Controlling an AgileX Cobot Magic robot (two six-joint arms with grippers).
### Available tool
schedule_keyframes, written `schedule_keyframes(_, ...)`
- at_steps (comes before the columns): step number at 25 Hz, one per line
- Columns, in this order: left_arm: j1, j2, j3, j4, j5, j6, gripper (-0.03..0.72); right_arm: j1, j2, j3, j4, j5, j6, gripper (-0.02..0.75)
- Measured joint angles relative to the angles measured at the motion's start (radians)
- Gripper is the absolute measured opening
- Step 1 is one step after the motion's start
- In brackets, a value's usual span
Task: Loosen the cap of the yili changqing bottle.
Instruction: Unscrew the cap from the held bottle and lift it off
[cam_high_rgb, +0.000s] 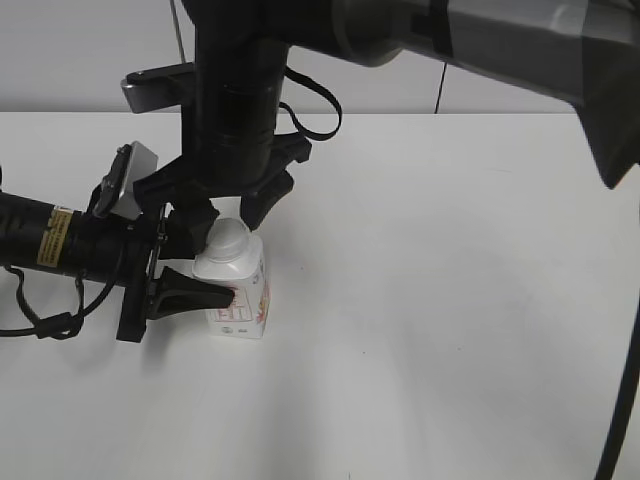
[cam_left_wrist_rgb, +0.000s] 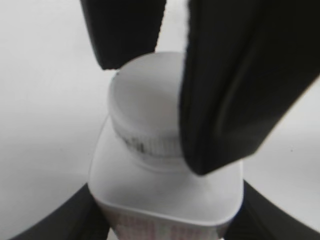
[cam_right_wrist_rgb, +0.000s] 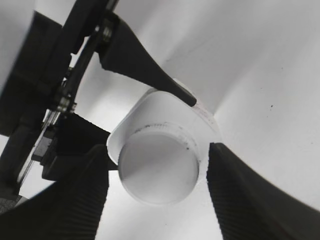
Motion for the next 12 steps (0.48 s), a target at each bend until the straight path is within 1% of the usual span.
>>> schedule_keyframes(6,0.000,0.000,0.000,0.000,0.000,0.000,0.385,0.000,0.001,0.000,0.000,0.000,0.000,0.489)
schedule_keyframes(12,0.000,0.000,0.000,0.000,0.000,0.000,0.385,0.000,0.020,0.000,0.000,0.000,-0.001,0.461)
